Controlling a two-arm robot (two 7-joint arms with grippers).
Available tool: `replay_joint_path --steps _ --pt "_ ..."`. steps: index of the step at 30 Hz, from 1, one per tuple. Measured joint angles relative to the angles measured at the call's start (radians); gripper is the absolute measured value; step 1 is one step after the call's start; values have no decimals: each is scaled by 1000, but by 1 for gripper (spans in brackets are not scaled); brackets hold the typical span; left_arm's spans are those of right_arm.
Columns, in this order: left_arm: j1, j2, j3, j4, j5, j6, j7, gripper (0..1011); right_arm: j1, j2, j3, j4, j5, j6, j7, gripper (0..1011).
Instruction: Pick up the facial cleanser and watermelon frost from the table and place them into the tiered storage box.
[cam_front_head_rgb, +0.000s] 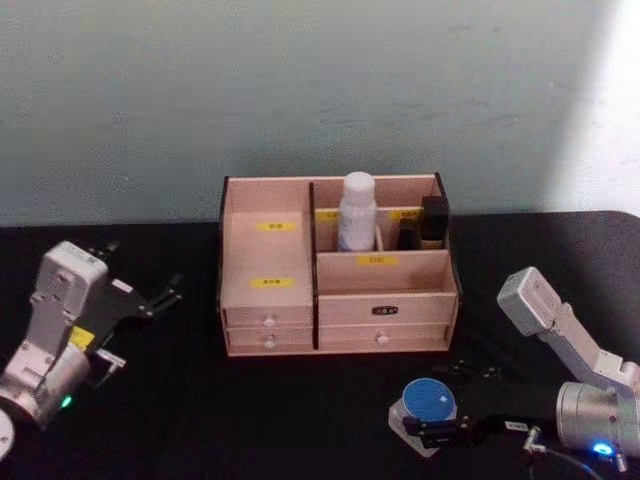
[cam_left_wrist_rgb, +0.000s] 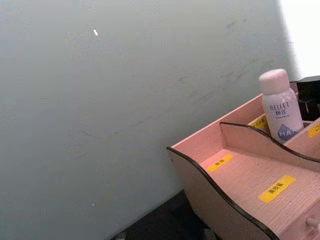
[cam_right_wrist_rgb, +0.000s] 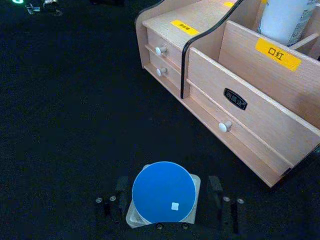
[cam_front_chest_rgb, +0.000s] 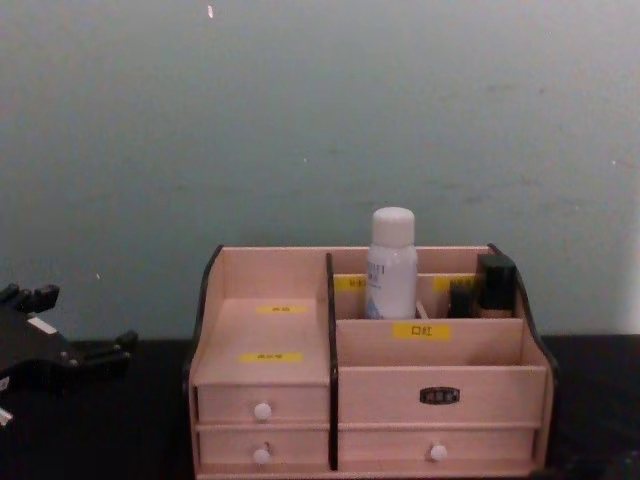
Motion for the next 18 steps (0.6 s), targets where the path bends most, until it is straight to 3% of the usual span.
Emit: replay_joint_path --steps 12,18 --pt "0 0 0 0 0 0 0 1001 0 0 0 -1 -2 0 -1 1000" --pt "0 0 0 0 0 0 0 1001 0 0 0 -1 -1 0 -1 866"
